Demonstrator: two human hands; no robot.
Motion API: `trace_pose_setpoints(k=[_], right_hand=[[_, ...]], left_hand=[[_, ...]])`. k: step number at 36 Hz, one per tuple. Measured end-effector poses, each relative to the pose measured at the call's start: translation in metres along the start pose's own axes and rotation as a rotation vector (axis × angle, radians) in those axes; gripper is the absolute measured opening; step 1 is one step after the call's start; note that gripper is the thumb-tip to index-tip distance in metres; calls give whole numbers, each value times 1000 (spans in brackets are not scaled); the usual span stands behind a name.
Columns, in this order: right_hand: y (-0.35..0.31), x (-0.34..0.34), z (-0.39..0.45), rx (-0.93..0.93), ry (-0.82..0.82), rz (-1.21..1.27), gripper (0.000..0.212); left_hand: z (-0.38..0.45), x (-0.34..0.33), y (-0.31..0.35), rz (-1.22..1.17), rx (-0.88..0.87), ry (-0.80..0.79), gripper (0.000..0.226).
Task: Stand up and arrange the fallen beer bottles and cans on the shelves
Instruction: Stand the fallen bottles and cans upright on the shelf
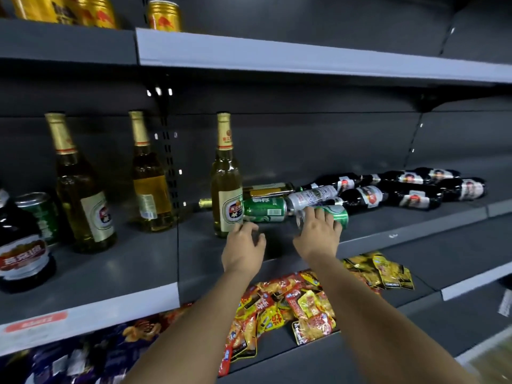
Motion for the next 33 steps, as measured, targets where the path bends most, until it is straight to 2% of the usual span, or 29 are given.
trace_pose_setpoints(k=[4, 9, 14, 22, 25, 28, 33], right_hand=[[30, 1, 17, 20, -28, -60, 67], [54, -12, 36, 138, -175, -139, 88], [66, -22, 44, 280, -202, -178, 89], [74, -20, 41, 388, -97, -114, 76], [75, -16, 41, 369, -66, -7, 75], [77, -11, 46, 276, -35, 253, 69], [85, -20, 54, 58, 3, 646, 54]], left_hand=[[5, -28, 21, 41, 15, -45, 30], [13, -58, 39, 97, 80, -71, 37], [15, -82, 55, 104, 146, -67, 39], [4, -99, 62, 75, 234, -79, 61], [6, -97, 63, -70, 279, -93, 73], [7, -94, 66, -176, 308, -83, 82], [8, -88, 62, -158, 302, -47, 71]])
Point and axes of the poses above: each hand's wrist, its own z-axis towards the middle knuckle, its own x-axis out of the back of the hand, y = z × x, the point moved 8 cm from there along z, towards the middle knuckle, and after that the axes turned 10 degrees about x, right-handed, at the moved point
